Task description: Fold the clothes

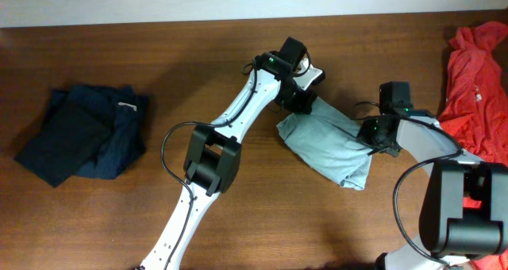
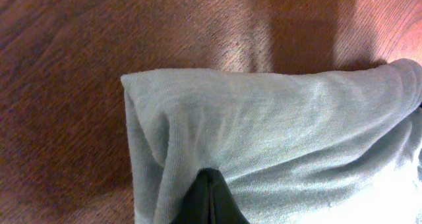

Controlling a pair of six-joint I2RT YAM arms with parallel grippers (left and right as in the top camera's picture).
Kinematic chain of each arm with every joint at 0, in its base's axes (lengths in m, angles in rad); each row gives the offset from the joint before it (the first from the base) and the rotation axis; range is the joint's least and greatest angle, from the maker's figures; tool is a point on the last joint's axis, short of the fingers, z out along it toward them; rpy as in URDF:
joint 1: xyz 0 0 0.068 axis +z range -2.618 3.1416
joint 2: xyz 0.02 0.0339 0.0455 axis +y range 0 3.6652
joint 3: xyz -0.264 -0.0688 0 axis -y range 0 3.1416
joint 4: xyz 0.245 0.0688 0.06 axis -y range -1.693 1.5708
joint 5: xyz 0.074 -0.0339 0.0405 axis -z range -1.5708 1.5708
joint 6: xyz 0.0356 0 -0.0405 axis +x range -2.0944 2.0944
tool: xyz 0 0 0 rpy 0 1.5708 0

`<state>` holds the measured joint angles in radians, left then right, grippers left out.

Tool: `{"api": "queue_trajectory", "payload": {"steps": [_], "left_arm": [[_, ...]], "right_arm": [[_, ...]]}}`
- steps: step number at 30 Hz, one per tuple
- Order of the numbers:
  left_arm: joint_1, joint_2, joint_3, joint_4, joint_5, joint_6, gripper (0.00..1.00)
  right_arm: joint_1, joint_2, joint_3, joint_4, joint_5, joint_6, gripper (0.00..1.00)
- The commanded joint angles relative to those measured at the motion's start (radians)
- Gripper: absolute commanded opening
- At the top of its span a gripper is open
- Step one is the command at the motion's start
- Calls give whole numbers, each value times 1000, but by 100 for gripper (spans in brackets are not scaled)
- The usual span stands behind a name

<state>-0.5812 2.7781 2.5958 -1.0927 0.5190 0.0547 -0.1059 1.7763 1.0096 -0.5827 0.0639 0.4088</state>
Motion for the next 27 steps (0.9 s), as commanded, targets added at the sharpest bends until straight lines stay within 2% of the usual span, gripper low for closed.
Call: {"api": "queue_trajectory", "payload": {"steps": [1,2,8,14,16,21,27], "left_arm": [[22,52,-12,-13,-98,-10,0],[23,52,-12,-14,-101,-10,0],[31,52,-12,-26,-124,-10,0],[35,52,-12,-28,-124,-10,0],[35,52,-12,-27,-123,-10,0],[34,52,-12,-27,-123,-10,0],[34,52,-12,-27,-120,-18,0]], "right_arm": [[-20,35,-11,-98,225,58,4],[-26,21,-4,-142,265,107,4],[-26,-44,13,-178,217,105,4],[-25,-184,51,-101,-117,-56,4],[-26,-208,51,-75,-189,-61,4],[-11,-171,48,23,-311,-74,4],[35,-42,47,166,-391,-84,4]]}}
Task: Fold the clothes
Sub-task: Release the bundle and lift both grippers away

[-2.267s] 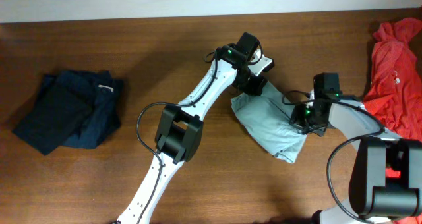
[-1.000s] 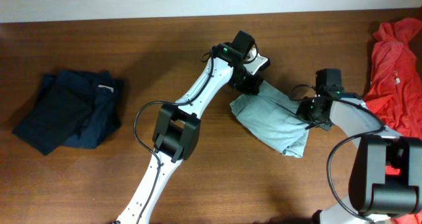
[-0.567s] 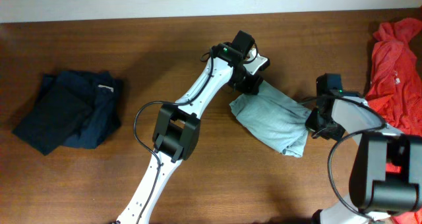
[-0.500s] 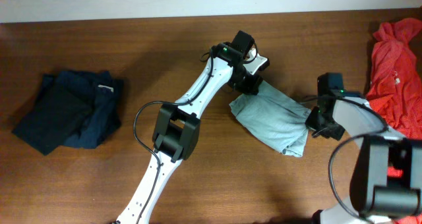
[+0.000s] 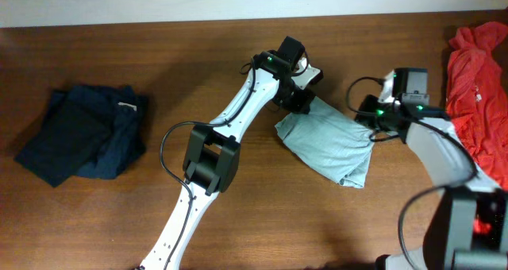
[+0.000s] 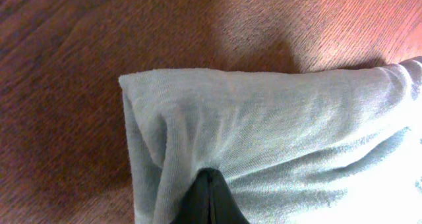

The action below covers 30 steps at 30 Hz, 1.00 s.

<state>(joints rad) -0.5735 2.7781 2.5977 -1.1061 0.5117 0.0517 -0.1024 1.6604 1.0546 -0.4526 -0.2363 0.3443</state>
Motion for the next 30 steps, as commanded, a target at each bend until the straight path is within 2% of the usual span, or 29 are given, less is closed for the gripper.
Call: {"api": "queue_trajectory", "payload": {"steps": [1,4,7,13,15,20,23,30], "left_arm": [[27,52,-14,-14,-112,-15,0],[27,52,-14,-14,-113,-16,0],[27,52,-14,-14,-113,-27,0],[28,52,-14,-14,-117,-41,0],[30,52,-14,-14,-117,-41,0],[35,52,-14,-21,-139,-41,0],[40,52,-14,-24,-143,-41,0],[53,13,-9,-39,-143,-40,0]], "right_arm": [[40,101,2,59,-99,-19,4],[65,188,2,103,-104,-19,4],[68,237,2,79,-57,-18,4],[-9,230,10,-159,415,84,4],[-43,219,14,-218,492,84,4],[-106,175,17,-264,400,83,4],[-109,148,18,-278,394,83,4],[-108,6,27,-293,208,58,4]]}}
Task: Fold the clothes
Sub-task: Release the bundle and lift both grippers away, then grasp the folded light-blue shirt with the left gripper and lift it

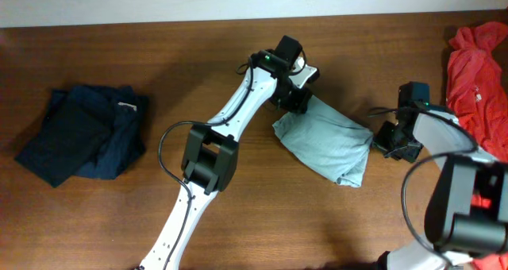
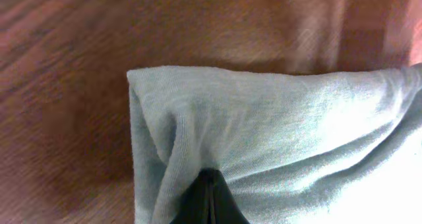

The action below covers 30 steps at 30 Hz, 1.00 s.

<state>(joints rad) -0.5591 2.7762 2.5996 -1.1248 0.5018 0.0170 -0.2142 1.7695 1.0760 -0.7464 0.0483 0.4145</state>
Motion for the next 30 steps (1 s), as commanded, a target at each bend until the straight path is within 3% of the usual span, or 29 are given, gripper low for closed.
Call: {"api": "queue_trajectory", "payload": {"steps": [1,3,6,10,12,19,26,30], "left_arm": [[42,2,-10,-22,-132,-6,0],[48,-34,-10,-30,-133,-6,1],[57,-124,-10,-45,-133,-5,14],[73,-235,-10,-77,-135,-2,46],[84,-285,-10,-94,-156,-2,54],[108,-348,-11,-182,-290,-2,62],[117,-301,-89,-242,-271,40,62],[126,-249,-134,-246,-161,116,62]], "right_arm": [[4,-131,5,0,-112,-26,4],[4,-180,5,-4,-174,-45,4],[4,-257,5,-14,-328,-127,4],[4,-285,5,-40,-434,-201,5],[5,-284,5,-58,-450,-209,6],[8,-282,5,-47,-561,-317,6],[89,-266,5,-11,-587,-332,7],[162,-216,5,21,-578,-320,8]]}}
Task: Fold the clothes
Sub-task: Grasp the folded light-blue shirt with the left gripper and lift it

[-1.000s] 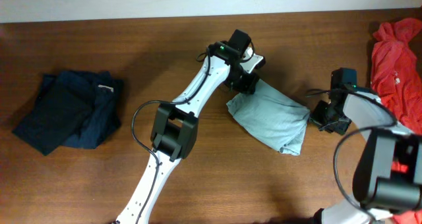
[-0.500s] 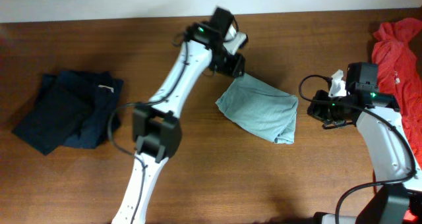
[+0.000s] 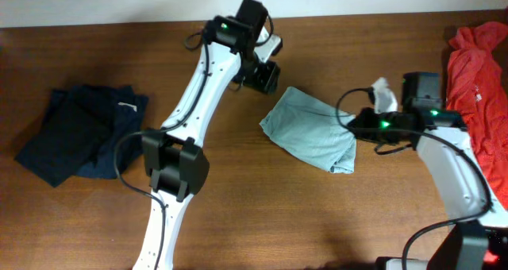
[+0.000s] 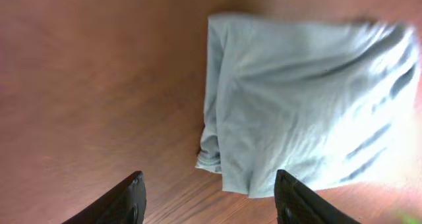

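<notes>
A light grey-green garment lies folded into a compact rectangle on the brown table. My left gripper hovers up and to the left of it, apart from the cloth. In the left wrist view the left gripper is open with bare wood between its fingers, and the garment lies ahead of them. My right gripper reaches in from the right to the garment's right edge. Whether it grips the cloth does not show.
A folded pile of navy clothes rests at the table's left side. A crumpled red garment lies at the right edge. The table's far edge meets a white wall along the top.
My left gripper, shut on the garment's upper-left corner before, is now open and has drawn back up and to the left. The right gripper moved from beside the garment to its right edge.
At first my left gripper was shut on the folded garment's corner and the right gripper was at its right end. The right gripper then stood off the cloth to the upper right, later to its right. Now the left has let go and the garment lies flat.
</notes>
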Controlling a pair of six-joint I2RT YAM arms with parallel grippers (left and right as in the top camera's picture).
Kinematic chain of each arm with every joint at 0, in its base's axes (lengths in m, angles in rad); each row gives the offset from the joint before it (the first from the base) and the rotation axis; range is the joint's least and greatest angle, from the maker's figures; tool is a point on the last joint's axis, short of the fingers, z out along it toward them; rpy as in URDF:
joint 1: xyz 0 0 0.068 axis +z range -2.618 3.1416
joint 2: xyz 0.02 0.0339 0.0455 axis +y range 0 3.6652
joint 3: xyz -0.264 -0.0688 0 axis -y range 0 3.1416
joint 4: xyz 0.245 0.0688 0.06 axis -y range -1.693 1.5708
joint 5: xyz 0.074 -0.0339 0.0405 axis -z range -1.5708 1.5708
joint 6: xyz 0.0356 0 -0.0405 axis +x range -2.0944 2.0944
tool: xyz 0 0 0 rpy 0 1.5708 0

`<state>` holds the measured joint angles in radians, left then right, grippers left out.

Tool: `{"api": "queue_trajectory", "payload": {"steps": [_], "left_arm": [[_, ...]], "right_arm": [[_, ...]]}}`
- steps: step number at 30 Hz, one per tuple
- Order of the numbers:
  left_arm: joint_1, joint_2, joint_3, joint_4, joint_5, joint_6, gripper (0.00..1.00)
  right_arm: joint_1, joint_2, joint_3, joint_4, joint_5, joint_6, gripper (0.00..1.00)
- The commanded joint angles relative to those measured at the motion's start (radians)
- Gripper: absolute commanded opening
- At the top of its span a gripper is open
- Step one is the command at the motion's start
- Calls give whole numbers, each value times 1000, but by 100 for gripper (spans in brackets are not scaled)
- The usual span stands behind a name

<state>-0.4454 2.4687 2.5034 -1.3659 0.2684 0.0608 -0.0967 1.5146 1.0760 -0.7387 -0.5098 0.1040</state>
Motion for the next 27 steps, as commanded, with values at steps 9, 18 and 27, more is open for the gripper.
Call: {"api": "queue_trajectory", "payload": {"steps": [9,18,27], "left_arm": [[85,82,-61,-68,83,72,62],[140,82,-61,-90,84,72,62],[141,83,-61,-90,139,72,64]], "right_arm": [[106,266,5,71,64,63,4],[108,341,-8,-2,455,231,4],[131,341,-8,173,665,186,4]]}}
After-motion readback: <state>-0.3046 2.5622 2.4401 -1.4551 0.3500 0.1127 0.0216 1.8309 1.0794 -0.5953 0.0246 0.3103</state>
